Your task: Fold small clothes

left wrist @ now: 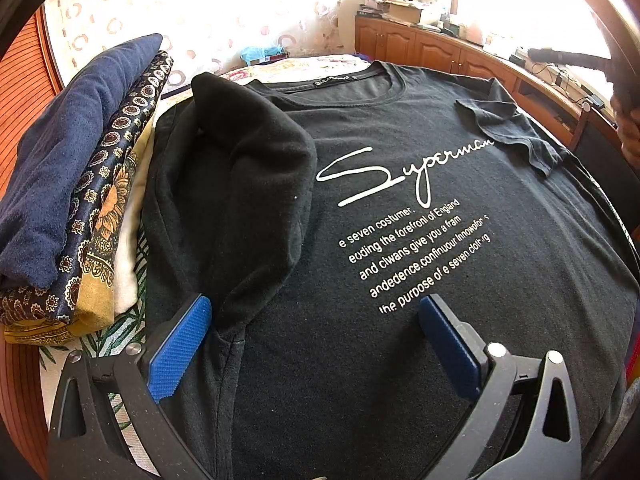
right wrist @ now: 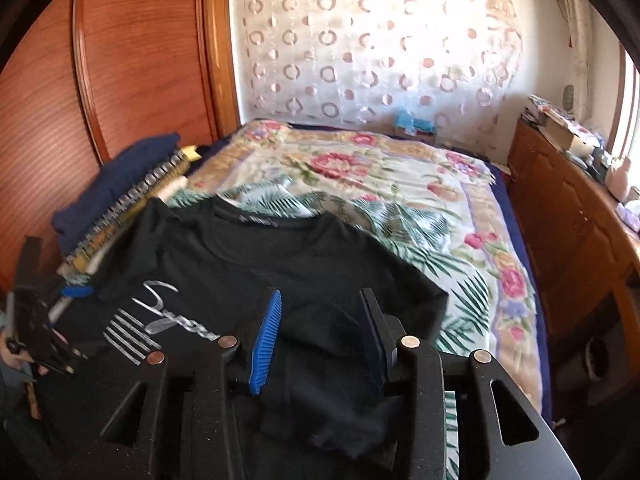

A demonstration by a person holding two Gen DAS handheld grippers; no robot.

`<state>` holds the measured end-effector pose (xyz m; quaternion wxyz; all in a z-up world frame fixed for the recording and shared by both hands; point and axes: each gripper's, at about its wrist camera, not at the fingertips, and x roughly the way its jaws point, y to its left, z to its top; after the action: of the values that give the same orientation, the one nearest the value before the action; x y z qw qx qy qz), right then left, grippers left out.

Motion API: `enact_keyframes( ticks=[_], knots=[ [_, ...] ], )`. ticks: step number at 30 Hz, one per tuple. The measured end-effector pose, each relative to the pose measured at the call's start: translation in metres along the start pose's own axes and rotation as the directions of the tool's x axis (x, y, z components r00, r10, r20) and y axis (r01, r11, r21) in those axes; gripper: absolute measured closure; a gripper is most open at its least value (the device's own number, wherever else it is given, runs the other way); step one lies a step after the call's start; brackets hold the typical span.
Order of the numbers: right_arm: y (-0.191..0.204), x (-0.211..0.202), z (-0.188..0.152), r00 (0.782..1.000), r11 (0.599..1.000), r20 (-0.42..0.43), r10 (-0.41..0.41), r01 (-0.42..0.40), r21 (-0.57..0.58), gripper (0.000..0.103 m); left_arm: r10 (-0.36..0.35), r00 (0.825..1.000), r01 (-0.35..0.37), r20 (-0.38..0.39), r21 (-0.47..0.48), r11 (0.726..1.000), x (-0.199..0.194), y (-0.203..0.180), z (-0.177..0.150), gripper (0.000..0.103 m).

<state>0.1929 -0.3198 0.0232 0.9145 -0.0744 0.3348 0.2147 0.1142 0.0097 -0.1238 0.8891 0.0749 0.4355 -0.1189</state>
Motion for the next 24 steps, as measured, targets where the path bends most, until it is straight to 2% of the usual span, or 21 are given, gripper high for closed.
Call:
enact_keyframes(
  ticks=[9, 12, 22, 23, 24],
  knots=[
    [-0.024, 0.054, -0.016, 0.992, 0.996, -0.116, -0.052, 0.061, 0.068, 0.062, 0.0, 1.0, 0.0, 0.0, 0.0, 1.0, 0.0, 0.0, 0.0, 0.0],
    [-0.021, 0.074, -0.006, 0.988, 0.995, -0.133, -0.075, 0.083, 0.06, 0.062, 0.0, 1.0, 0.0, 0.0, 0.0, 1.0, 0.0, 0.0, 0.0, 0.0],
    [-0.02, 0.088, 0.008, 0.979, 0.988, -0.179, -0.1, 0.119, 0.096, 0.062, 0.0, 1.0, 0.0, 0.0, -0.001, 1.0, 0.0, 0.0, 0.0, 0.0],
    [-0.018, 0.089, 0.012, 0.98, 0.989, -0.168, -0.102, 0.118, 0.091, 0.064, 0.0, 1.0, 0.0, 0.0, 0.0, 1.0, 0.0, 0.0, 0.0, 0.0],
    [-0.016, 0.088, 0.014, 0.983, 0.99, -0.156, -0.1, 0.114, 0.081, 0.084, 0.0, 1.0, 0.0, 0.0, 0.0, 1.0, 0.0, 0.0, 0.0, 0.0]
  ],
)
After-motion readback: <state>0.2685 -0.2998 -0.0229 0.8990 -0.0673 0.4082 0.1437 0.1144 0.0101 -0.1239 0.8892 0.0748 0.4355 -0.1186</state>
